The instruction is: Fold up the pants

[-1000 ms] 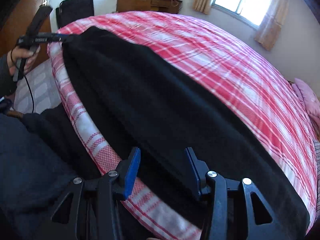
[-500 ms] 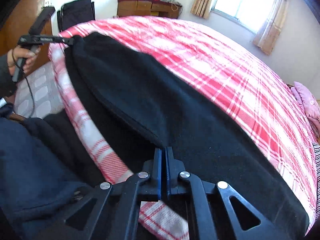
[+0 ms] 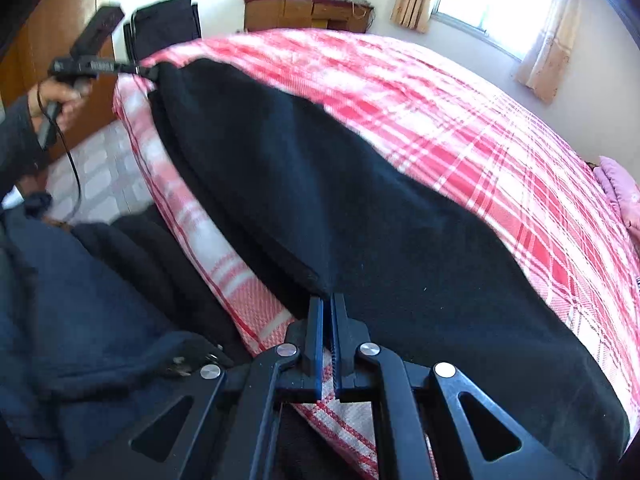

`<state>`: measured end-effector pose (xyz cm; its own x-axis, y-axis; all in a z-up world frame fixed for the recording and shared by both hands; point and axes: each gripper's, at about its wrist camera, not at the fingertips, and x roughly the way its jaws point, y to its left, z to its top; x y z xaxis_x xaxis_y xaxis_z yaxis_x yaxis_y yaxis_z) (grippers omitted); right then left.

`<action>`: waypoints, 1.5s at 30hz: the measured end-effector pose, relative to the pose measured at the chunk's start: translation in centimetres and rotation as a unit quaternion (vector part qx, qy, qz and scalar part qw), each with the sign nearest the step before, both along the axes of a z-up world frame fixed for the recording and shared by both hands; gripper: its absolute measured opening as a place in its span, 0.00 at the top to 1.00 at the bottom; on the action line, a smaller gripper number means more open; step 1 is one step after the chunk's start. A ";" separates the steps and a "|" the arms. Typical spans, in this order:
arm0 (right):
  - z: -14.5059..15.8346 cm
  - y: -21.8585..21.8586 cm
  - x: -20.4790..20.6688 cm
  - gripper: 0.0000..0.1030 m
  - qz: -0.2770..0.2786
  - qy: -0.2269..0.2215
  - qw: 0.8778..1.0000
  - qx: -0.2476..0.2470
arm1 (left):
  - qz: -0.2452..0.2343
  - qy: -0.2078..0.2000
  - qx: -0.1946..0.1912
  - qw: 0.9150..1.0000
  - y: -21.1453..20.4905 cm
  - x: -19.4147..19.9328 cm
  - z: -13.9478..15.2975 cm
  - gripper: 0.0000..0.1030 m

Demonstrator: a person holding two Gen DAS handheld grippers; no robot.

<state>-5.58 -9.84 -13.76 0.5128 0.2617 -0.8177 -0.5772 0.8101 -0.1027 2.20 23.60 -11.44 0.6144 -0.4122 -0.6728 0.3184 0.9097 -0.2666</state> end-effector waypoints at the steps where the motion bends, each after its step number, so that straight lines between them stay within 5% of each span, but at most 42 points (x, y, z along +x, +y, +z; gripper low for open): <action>1: 0.1 -0.2 -0.1 0.97 0.001 0.000 1.000 0.005 | 0.001 0.000 -0.003 1.000 0.2 0.0 0.1 0.90; 7: -2.6 -0.2 0.0 0.97 -0.006 0.031 0.999 -0.014 | -0.014 0.027 -0.015 0.999 1.1 0.1 -0.9 0.90; 13: -2.9 0.3 0.4 0.97 -0.004 0.033 0.999 -0.021 | -0.013 0.041 0.014 0.999 1.0 0.2 -1.9 0.90; 15: -2.8 0.0 0.6 0.95 -0.008 0.039 0.999 -0.006 | -0.014 0.039 0.029 0.999 1.2 0.0 -1.7 0.81; 19: -2.4 -1.4 0.4 0.50 -0.022 0.031 0.999 -0.015 | -0.006 0.033 0.059 0.998 2.1 -0.3 -1.1 0.71; 24: -1.5 -3.0 -0.1 0.50 -0.032 0.020 0.999 -0.009 | 0.018 0.030 0.093 0.995 3.1 -0.3 -0.6 0.54; 29: -0.7 -4.7 -0.2 0.50 -0.052 0.008 0.999 -0.006 | 0.060 0.048 0.156 0.985 4.1 0.3 -1.0 0.54; 32: -0.4 -5.6 -0.1 0.50 -0.067 0.002 0.998 -0.002 | 0.105 0.062 0.161 0.979 5.7 0.9 -1.4 0.54; 37: 0.3 -6.2 -0.1 0.50 -0.077 -0.009 0.997 0.005 | 0.123 0.021 0.131 0.983 5.4 0.6 0.5 0.54; 39: 0.6 -6.6 0.1 0.50 -0.082 -0.009 0.997 0.014 | 0.111 -0.005 0.113 0.987 4.1 0.5 1.9 0.46; 41: 0.8 -7.1 0.3 0.50 -0.094 -0.007 0.995 0.017 | 0.092 -0.026 0.098 0.991 2.2 0.6 2.9 0.36; 45: 1.7 -9.4 0.7 0.50 -0.138 -0.020 0.990 0.020 | 0.021 -0.035 0.080 0.996 -3.7 1.8 4.1 0.35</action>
<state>-4.90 -19.20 -12.07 0.6009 0.1384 -0.7872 -0.3285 0.9406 -0.0854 3.95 19.91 -7.35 0.6764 -0.2768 -0.6826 0.2924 0.9514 -0.0961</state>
